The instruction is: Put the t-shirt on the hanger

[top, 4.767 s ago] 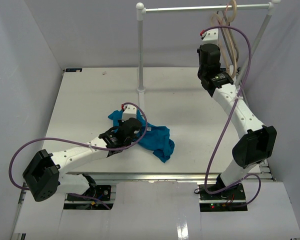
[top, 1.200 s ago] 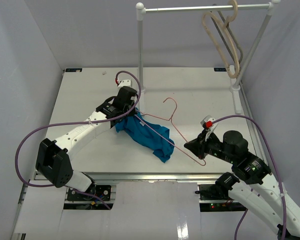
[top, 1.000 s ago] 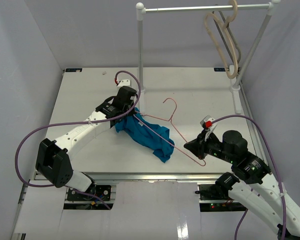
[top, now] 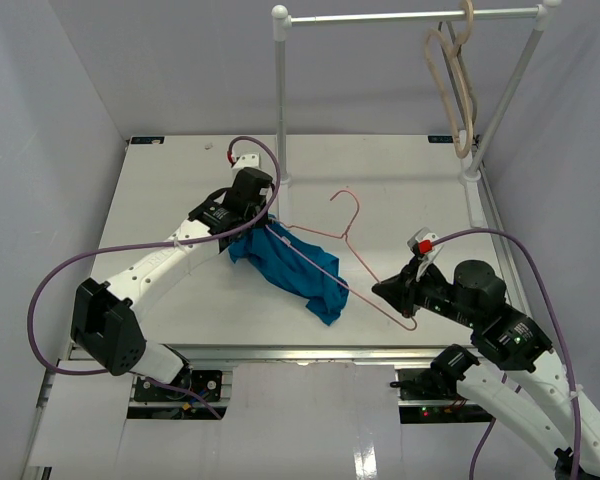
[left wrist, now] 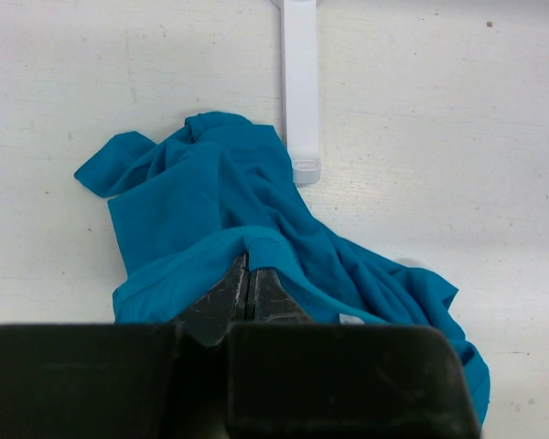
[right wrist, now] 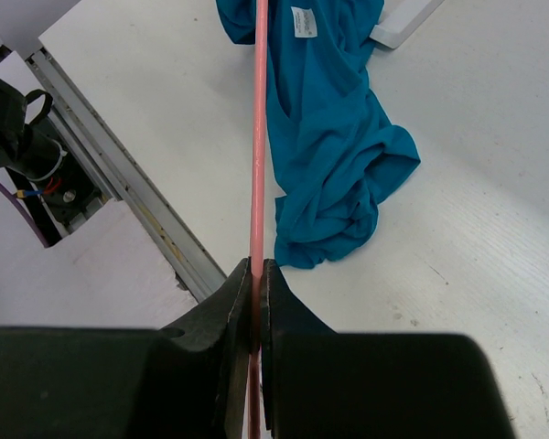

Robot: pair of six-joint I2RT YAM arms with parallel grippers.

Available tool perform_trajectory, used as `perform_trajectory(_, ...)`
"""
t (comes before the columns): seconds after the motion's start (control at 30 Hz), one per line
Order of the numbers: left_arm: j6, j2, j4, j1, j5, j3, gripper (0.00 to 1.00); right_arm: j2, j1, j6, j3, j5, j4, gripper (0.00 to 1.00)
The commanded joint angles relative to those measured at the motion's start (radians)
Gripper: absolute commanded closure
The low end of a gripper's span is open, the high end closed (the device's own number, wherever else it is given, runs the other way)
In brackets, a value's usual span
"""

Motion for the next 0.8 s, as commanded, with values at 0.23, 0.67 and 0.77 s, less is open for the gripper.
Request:
perform_trajectory(0.23,0.024,-0.072,0.049,0.007,0.144,0.011,1.0,0.114,0.007,0.04,-0.05,-0.07,0.25,0.92)
perform_trajectory(0.67,0.065,-0.178,0.09,0.006,0.343,0.024,1.0,0.257,0.057,0.042,-0.07,-0.028,0.494,0.92)
perform_trajectory(0.77,0.069,-0.207,0.102,0.005,0.412,0.031,1.0,0.266,0.072,0.041,-0.095,-0.028,0.585,0.92)
